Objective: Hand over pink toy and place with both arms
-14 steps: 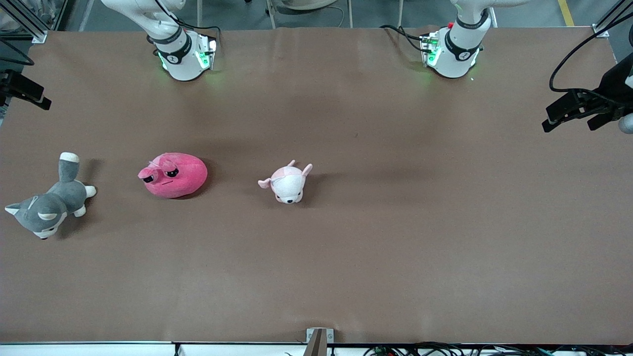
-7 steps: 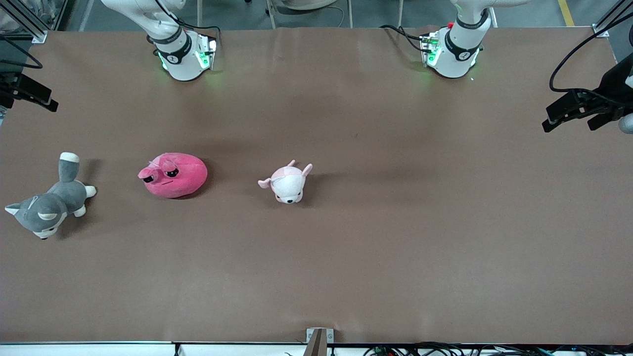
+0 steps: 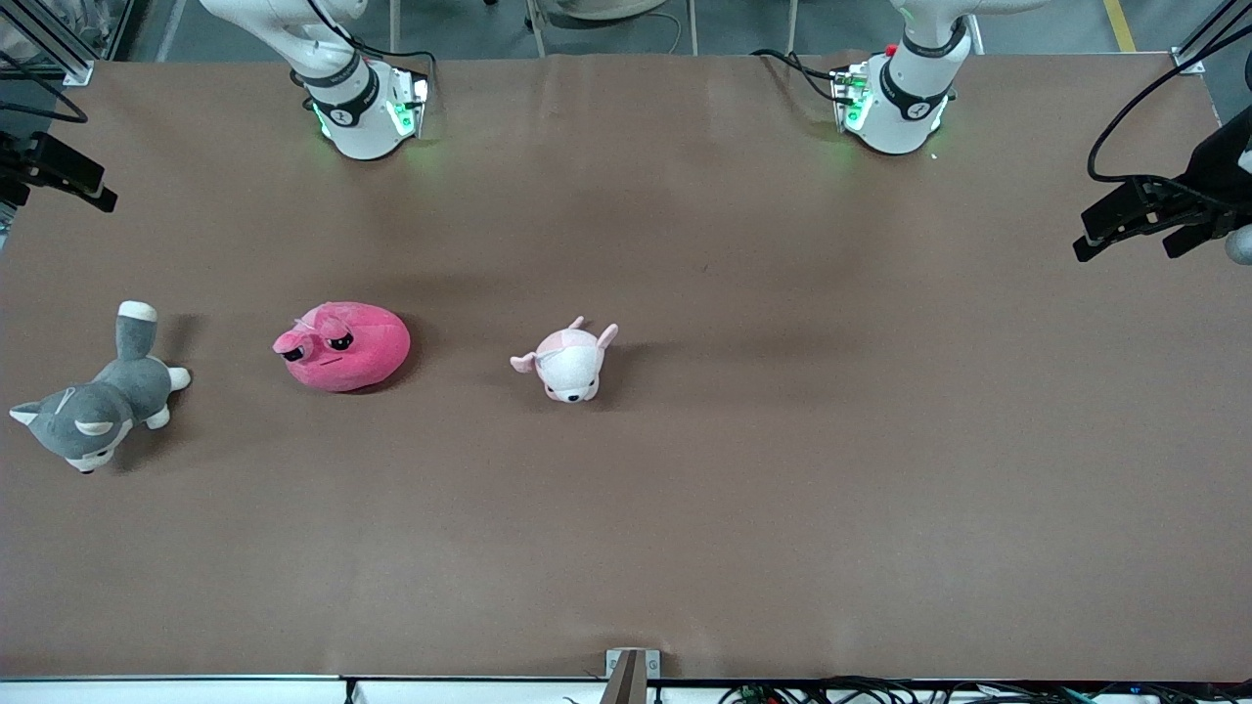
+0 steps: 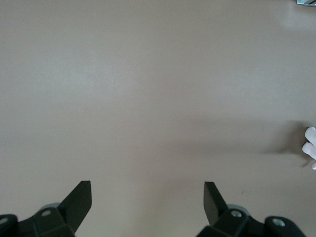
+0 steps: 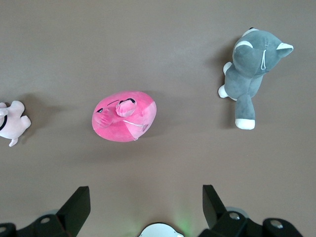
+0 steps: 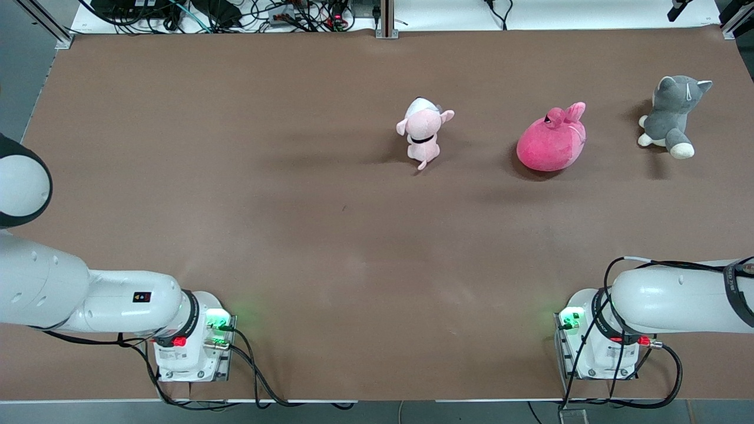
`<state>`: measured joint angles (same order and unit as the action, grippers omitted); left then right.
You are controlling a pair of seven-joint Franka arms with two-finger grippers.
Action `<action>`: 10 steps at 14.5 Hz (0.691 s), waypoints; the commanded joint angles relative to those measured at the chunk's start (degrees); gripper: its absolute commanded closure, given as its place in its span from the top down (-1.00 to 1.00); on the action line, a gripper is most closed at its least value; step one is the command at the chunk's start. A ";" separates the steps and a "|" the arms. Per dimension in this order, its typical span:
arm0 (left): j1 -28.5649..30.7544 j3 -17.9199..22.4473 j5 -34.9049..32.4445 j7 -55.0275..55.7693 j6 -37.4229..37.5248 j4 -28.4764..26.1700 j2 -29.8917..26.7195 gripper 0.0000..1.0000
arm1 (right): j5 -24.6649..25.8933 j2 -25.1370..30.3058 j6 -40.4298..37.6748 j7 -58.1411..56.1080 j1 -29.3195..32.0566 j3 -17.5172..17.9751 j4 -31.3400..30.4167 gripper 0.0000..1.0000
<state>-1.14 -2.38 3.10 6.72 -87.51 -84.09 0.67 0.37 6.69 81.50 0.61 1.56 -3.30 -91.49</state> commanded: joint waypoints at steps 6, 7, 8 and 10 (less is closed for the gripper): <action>0.44 -0.43 -1.08 -1.70 0.67 1.04 0.21 1.00 | -1.34 1.84 1.82 -0.26 -0.07 0.14 -2.11 1.00; 0.61 -0.43 -1.17 -3.97 0.67 1.04 0.21 1.00 | -1.34 1.84 1.82 -0.26 -0.07 0.14 -2.11 1.00; 0.70 -0.34 -1.26 -6.43 0.67 1.04 0.21 1.00 | -1.34 1.84 1.74 -0.34 -0.07 0.05 -2.20 1.00; 0.70 -0.34 -1.17 -7.51 0.67 0.69 0.03 1.00 | -1.34 1.84 1.74 -0.34 0.02 0.05 -2.20 1.00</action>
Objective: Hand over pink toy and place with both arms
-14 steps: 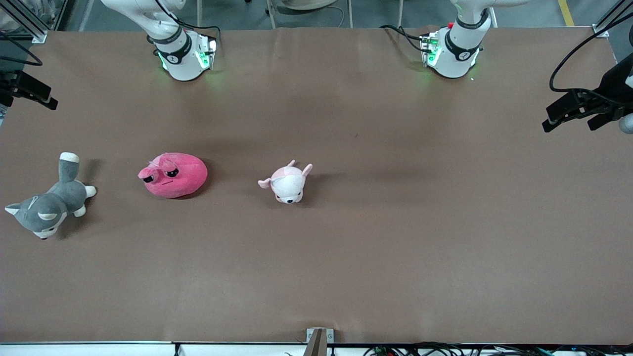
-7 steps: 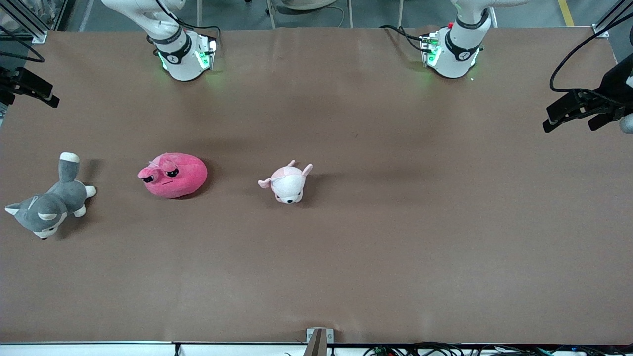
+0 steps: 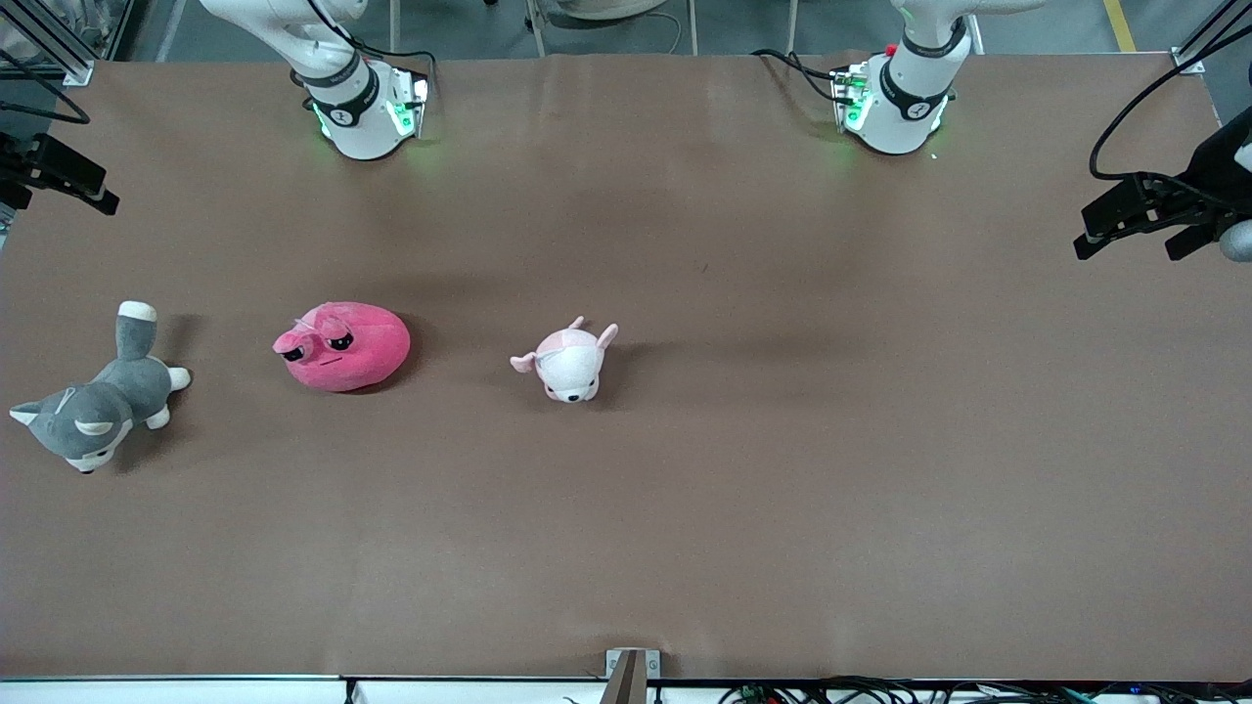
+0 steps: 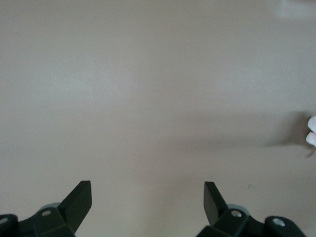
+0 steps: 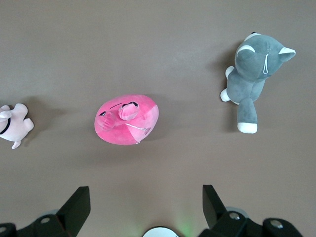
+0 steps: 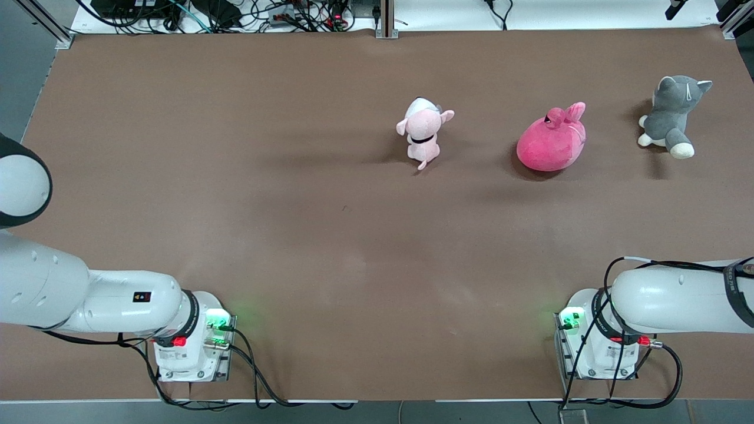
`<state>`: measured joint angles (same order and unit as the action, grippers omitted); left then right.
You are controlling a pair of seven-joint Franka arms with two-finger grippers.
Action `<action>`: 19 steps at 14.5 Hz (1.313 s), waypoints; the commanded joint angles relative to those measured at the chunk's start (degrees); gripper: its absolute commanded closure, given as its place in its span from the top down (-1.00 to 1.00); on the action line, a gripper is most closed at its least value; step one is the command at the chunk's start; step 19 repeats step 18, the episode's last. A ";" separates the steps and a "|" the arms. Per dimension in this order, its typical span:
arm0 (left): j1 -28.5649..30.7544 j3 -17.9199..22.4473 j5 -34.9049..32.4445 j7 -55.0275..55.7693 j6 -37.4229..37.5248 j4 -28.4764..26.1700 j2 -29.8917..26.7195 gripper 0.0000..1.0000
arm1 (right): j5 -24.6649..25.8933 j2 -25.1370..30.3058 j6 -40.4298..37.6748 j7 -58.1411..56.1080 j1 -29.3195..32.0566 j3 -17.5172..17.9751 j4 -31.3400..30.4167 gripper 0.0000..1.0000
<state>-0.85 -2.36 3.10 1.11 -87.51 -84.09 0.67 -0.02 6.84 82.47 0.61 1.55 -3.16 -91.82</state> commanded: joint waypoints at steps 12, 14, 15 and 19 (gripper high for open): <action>0.41 -0.28 -1.26 -1.54 2.96 0.33 -0.23 1.00 | -0.25 1.08 0.14 -0.34 -0.24 0.17 0.15 1.00; 0.32 -0.28 -1.26 -1.54 2.87 0.33 -0.23 1.00 | -0.25 1.08 0.14 -0.34 -0.24 0.17 0.41 1.00; 0.32 -0.28 -1.26 -1.54 2.87 0.33 -0.23 1.00 | -0.16 0.90 0.14 -0.26 -0.24 0.17 0.67 1.00; 0.41 -0.28 -1.26 -1.54 2.87 0.33 -0.15 1.00 | -0.16 0.72 0.14 0.27 -0.15 0.17 0.85 1.00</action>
